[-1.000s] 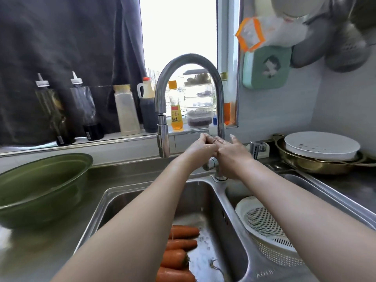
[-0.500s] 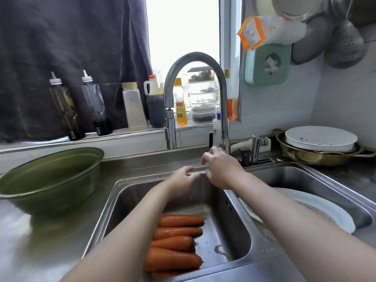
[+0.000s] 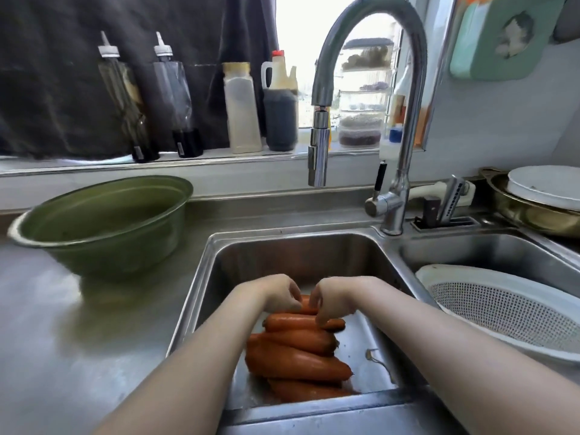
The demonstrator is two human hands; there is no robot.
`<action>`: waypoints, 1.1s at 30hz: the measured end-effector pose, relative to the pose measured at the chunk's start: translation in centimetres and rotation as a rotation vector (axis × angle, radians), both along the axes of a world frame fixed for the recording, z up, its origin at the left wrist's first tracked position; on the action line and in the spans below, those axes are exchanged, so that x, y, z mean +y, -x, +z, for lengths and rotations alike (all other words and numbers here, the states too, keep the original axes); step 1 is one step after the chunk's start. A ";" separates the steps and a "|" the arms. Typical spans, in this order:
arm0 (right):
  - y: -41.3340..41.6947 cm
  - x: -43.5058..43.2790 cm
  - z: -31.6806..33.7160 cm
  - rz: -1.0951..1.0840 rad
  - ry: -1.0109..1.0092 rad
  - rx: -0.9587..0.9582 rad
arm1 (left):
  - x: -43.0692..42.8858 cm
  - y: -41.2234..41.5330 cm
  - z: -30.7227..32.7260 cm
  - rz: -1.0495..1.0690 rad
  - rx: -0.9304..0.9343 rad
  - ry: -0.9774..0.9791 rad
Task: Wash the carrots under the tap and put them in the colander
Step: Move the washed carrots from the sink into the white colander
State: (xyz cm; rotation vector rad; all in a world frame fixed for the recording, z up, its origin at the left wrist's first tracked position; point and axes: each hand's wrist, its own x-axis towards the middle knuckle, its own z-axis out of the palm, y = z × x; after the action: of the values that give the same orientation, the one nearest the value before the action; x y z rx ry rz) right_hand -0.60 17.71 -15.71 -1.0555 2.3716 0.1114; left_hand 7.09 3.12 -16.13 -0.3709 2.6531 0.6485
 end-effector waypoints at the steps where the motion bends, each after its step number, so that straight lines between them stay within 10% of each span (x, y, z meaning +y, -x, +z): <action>1: 0.0 -0.4 -0.5 0.013 -0.042 -0.024 | -0.1 0.2 -0.5 -0.012 -0.037 -0.005; 18: 2.4 0.1 -2.0 -0.315 0.185 -0.416 | -2.1 0.5 -2.4 -0.108 -0.020 -0.096; 33: 4.3 13.3 8.4 -0.259 0.393 -0.009 | 9.4 3.7 7.6 -0.240 0.454 -0.024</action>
State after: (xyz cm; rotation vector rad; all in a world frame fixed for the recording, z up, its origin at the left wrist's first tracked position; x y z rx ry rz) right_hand -4.85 31.06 -7.26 -0.8980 2.5584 -0.4692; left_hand 3.38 12.52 -8.56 0.1209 3.0425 0.7571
